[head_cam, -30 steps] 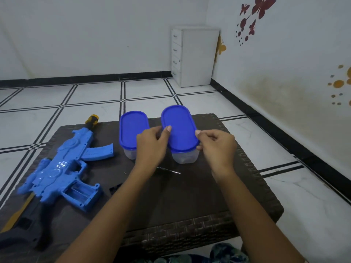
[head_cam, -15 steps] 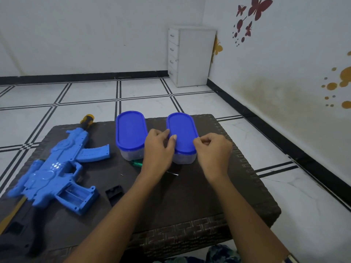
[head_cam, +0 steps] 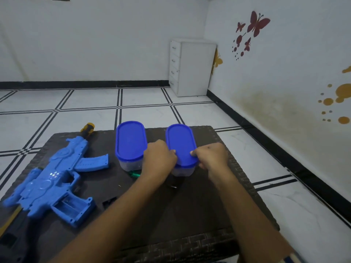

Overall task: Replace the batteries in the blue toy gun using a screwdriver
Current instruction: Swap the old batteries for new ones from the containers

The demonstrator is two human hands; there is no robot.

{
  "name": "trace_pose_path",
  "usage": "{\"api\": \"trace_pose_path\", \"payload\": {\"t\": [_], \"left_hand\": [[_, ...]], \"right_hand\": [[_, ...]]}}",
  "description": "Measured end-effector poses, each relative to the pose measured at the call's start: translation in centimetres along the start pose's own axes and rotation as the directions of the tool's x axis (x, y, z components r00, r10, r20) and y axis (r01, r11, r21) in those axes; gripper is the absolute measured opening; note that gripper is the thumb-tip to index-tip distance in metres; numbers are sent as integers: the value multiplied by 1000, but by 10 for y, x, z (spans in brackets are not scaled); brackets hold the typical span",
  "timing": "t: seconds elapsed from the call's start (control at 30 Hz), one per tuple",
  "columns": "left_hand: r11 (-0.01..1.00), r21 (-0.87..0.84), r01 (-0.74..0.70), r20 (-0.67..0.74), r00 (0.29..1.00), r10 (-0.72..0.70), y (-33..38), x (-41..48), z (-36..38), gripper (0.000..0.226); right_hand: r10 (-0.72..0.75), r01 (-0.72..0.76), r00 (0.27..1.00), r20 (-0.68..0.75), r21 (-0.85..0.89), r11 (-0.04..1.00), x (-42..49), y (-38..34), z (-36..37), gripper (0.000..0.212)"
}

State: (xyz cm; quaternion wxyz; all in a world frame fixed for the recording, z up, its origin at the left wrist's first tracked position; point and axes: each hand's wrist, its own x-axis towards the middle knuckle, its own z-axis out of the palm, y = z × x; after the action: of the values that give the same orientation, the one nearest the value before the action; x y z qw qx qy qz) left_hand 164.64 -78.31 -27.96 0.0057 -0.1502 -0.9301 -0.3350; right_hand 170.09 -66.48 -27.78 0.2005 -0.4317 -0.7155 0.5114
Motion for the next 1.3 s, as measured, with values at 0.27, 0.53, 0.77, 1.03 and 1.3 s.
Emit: {"api": "trace_pose_path", "payload": {"t": [0.27, 0.53, 0.77, 1.03, 1.3], "left_hand": [[983, -137, 120, 22, 993, -118, 30, 89, -5, 16], [969, -160, 187, 46, 982, -182, 10, 111, 16, 25], [972, -121, 204, 58, 978, -198, 11, 121, 14, 26], [997, -12, 73, 37, 997, -73, 15, 108, 7, 18], [997, 56, -56, -215, 974, 67, -41, 112, -67, 31]], "right_hand": [[34, -38, 998, 45, 109, 993, 60, -38, 26, 22], [42, -63, 987, 155, 133, 989, 78, -19, 35, 35], [-168, 179, 982, 81, -151, 972, 75, -22, 40, 35], [-226, 242, 970, 89, -402, 883, 68, -36, 38, 26], [-615, 649, 758, 218, -343, 679, 16, -87, 72, 25]]}}
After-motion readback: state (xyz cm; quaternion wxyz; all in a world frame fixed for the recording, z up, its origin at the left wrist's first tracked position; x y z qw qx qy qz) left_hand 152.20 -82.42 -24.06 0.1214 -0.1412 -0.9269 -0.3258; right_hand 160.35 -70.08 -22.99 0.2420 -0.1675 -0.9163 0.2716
